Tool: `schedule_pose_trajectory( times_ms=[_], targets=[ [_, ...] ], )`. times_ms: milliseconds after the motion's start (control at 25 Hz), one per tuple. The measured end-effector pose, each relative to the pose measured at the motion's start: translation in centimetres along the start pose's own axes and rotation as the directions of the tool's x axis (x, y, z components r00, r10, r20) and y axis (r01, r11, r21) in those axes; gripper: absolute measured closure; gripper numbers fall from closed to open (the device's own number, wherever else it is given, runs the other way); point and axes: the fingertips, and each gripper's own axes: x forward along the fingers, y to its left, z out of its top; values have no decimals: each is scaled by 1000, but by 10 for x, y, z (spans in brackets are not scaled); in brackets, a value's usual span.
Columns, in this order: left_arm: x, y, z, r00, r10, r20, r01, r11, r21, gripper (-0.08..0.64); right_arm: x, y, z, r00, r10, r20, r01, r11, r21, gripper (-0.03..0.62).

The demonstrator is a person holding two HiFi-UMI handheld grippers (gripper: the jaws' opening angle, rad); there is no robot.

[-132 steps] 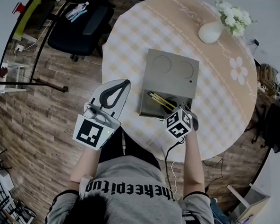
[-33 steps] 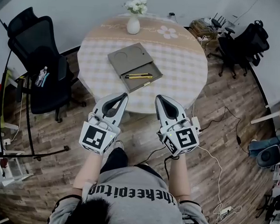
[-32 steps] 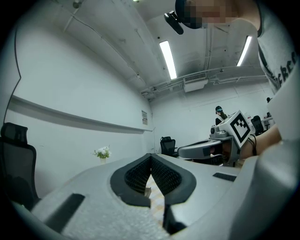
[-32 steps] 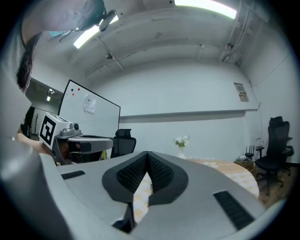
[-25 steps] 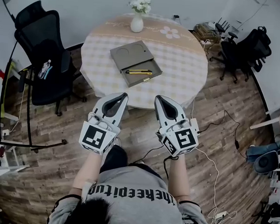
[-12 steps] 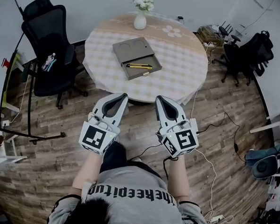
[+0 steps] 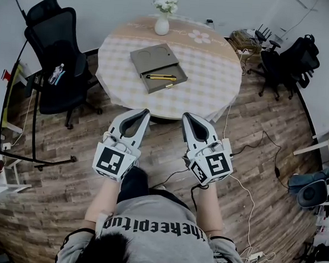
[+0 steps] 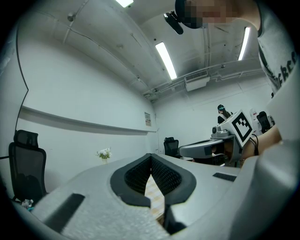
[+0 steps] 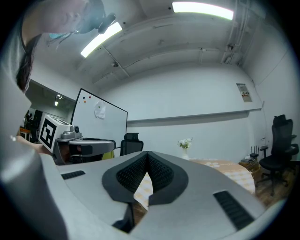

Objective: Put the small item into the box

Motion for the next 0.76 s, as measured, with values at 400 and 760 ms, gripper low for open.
schedule_pose_trajectory(
  times_ms=[400, 760],
  targets=[
    [4, -1, 2, 1000, -3, 0, 3, 1000, 10, 546, 1, -3, 3, 1000, 15, 7, -15, 1000, -6, 586],
    [7, -1, 3, 1000, 7, -5, -7, 1000, 21, 546, 4, -4, 6, 999, 29, 17, -29, 1000, -5, 586]
  ],
)
